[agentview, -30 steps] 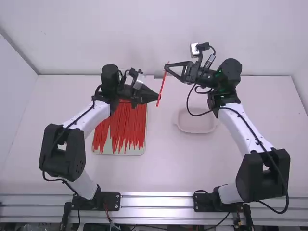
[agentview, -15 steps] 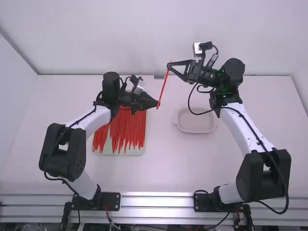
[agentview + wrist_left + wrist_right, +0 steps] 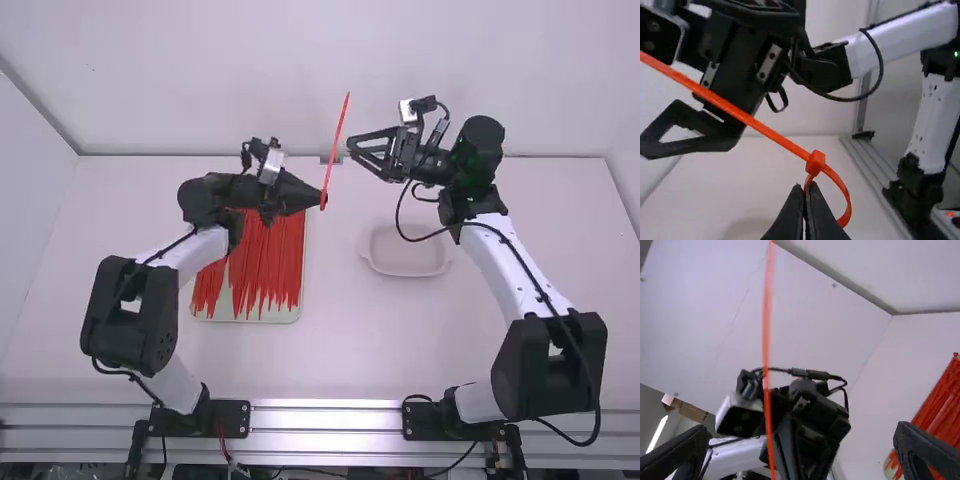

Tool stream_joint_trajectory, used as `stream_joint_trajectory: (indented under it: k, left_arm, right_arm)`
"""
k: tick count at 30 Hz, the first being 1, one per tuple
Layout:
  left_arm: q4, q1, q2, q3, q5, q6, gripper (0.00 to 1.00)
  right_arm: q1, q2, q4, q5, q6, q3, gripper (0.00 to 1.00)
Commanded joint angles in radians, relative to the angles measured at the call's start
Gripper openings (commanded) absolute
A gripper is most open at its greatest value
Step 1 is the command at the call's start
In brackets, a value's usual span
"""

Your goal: Fasten the cable tie

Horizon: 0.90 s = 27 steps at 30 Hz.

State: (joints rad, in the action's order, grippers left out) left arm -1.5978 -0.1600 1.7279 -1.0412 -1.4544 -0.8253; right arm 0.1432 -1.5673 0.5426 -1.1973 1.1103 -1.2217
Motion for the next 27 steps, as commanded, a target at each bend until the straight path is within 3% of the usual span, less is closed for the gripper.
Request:
stream_joint_trajectory:
  k: [1, 11, 15, 22, 23, 24, 27]
  left_arm:
    - [-0.011, 0.015, -0.009, -0.056, -0.002, -0.201, 0.02]
    - [0.053, 0.010, -0.009, -0.142, -0.031, -0.215, 0.02]
    - [0.145, 0.009, -0.009, -0.145, -0.033, -0.145, 0.02]
    - [0.284, 0.007, -0.009, -0.145, -0.049, -0.039, 0.02]
    - [0.293, 0.010, -0.009, -0.145, -0.051, -0.038, 0.02]
    - [0.299, 0.007, -0.009, -0.145, -0.049, -0.038, 0.02]
    - [0.299, 0.003, -0.009, -0.145, -0.051, -0.031, 0.02]
  right_arm:
    - [0.012, 0.017, -0.013, -0.042, -0.091, -0.022, 0.98]
    - [0.105, 0.017, -0.027, -0.033, -0.121, -0.022, 1.00]
    - [0.122, 0.017, -0.026, -0.023, -0.121, -0.022, 0.94]
    - [0.119, 0.017, -0.024, -0.014, -0.113, -0.022, 0.72]
    - [0.119, 0.017, -0.023, -0.013, -0.113, -0.022, 0.65]
    - [0.119, 0.017, -0.024, -0.014, -0.113, -0.022, 0.52]
    - [0.119, 0.017, -0.024, -0.006, -0.114, -0.022, 0.31]
